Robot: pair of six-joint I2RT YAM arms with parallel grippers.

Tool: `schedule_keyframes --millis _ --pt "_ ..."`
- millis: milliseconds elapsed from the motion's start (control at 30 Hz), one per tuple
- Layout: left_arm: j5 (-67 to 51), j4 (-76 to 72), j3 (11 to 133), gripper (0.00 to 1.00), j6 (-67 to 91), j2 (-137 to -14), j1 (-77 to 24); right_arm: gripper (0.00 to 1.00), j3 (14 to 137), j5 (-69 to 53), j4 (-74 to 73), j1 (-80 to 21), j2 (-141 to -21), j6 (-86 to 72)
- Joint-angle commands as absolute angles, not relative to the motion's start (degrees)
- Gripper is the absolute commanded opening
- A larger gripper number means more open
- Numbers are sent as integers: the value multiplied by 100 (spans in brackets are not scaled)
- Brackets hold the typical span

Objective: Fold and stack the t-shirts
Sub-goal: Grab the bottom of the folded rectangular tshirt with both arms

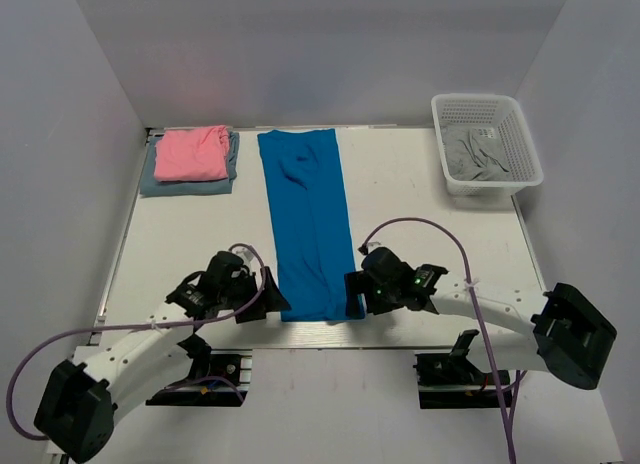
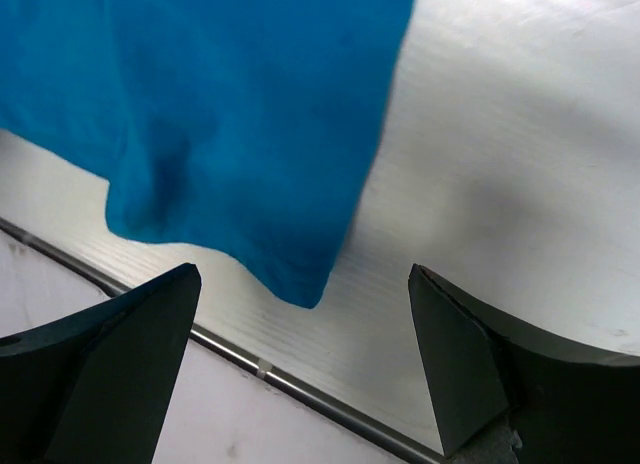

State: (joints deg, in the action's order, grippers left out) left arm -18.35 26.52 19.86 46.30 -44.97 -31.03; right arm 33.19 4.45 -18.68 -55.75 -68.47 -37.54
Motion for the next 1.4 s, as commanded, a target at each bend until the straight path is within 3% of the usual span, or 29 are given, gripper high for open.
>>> schedule_keyframes --millis 0,167,267,367,567,600,667,700,800,833,1033,1233,1367 --pt "-2031 2330 1828 89 4878 -4929 -3330 90 3269 -246 -1749 -5528 -7110 -3577" --pt "-1864 2153 1890 86 4825 -5860 -3708 89 3270 -396 -1697 -5441 -7515 -3630" --pt "-1495 2390 2162 76 4772 -6108 -3928 84 3252 -439 -1608 -5397 -7550 -3735" --pt "-1293 2443 2162 58 4772 -6319 -4077 83 3129 -579 -1486 -5370 -7410 -3823" --pt "-677 2479 2276 41 4887 -6626 -4184 70 2962 -562 -1407 -5318 -7216 -3876" --pt "-677 2426 2329 39 4887 -6688 -4184 57 2945 -589 -1363 -5300 -7216 -3841" --pt "-624 2426 2399 33 4887 -6863 -4236 41 2971 -580 -1336 -5300 -7303 -3832" --pt "-537 2426 2469 22 4887 -7021 -4236 36 2962 -615 -1319 -5300 -7304 -3841" --pt "-422 2426 2592 0 4887 -7154 -4289 11 2944 -597 -1204 -5291 -7356 -3849" --pt "-422 2426 2593 0 4826 -7076 -4289 0 2970 -615 -1213 -5282 -7365 -3806" --pt "-193 2443 3128 0 4702 -6311 -4351 0 3629 -493 -1239 -5265 -7189 -3472" --pt "113 2786 3980 0 4579 -6643 -4219 0 4798 156 -1626 -5072 -7435 -3243" --pt "1104 3023 4709 0 4579 -7056 -4219 0 5439 544 -1846 -4773 -7988 -3076"
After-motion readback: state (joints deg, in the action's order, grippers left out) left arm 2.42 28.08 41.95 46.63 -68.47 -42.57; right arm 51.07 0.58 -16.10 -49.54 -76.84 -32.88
